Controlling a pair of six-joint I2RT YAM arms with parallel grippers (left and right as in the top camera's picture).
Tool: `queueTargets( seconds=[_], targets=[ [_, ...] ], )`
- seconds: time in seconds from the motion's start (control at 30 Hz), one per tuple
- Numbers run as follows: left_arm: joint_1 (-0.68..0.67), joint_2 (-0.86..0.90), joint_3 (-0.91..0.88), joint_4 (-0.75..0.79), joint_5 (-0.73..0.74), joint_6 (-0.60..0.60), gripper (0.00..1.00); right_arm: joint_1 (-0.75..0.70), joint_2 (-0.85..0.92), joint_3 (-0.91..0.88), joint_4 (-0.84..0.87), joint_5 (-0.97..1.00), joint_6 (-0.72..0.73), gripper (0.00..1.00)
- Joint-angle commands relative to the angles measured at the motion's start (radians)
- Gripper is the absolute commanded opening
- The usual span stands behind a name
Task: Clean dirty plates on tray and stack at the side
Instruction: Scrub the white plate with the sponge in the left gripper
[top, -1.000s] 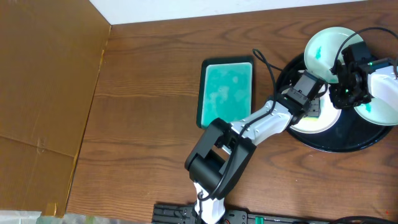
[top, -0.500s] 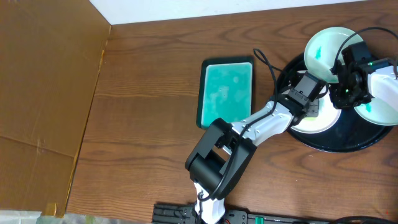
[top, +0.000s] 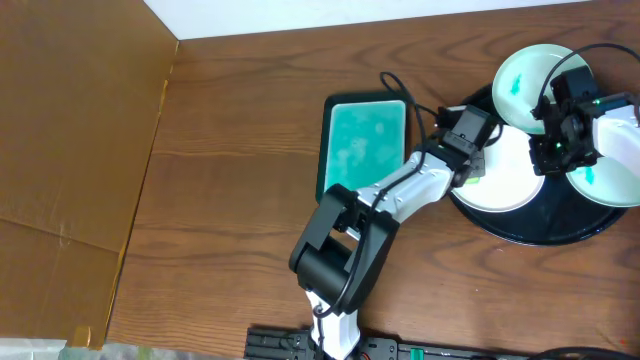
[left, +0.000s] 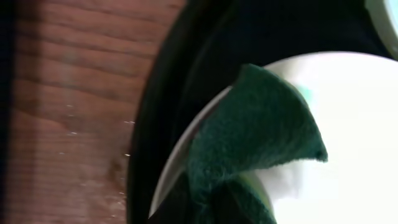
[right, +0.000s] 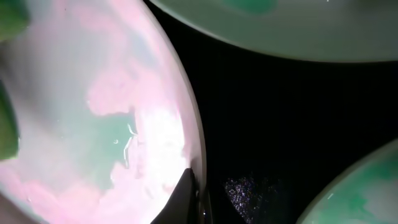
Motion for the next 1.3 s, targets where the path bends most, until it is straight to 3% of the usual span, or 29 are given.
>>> queueTargets(
  seconds=[0.0, 0.1, 0.2, 0.33, 0.67, 1.0, 1.27],
  targets=[
    [0.055, -0.045, -0.01, -0.022, -0.115, -0.009, 0.07, 0.011, 0.016, -0.008, -0.009, 0.028, -0.011, 0.01],
    [0.055, -0.095, -0.01, -0.004, 0.04, -0.01, 0.07, 0.011, 0.016, -0.008, -0.008, 0.027, -0.011, 0.01],
    [0.055, -0.104, -0.01, 0.032, 0.284, -0.037, 0.07, 0.011, 0.016, -0.008, -0.005, 0.027, -0.01, 0.01],
    [0.039, -0.062, -0.011, 0.043, 0.399, -0.104, 0.07, 0.011, 0.016, -0.008, -0.005, 0.027, -0.01, 0.01],
    [0.014, 0.1, -0.011, 0.082, 0.318, -0.099, 0.07, 0.011, 0.016, -0.008, -0.003, 0.027, -0.011, 0.01],
    [0.098, 0.1, -0.011, 0.002, -0.081, -0.032, 0.07, 0.011, 0.016, -0.008, -0.002, 0.027, -0.011, 0.01],
    [0.137, 0.098, -0.01, 0.055, -0.099, 0.04, 0.07, 0.011, 0.016, -0.008, -0.005, 0.027, -0.011, 0.01]
  ],
)
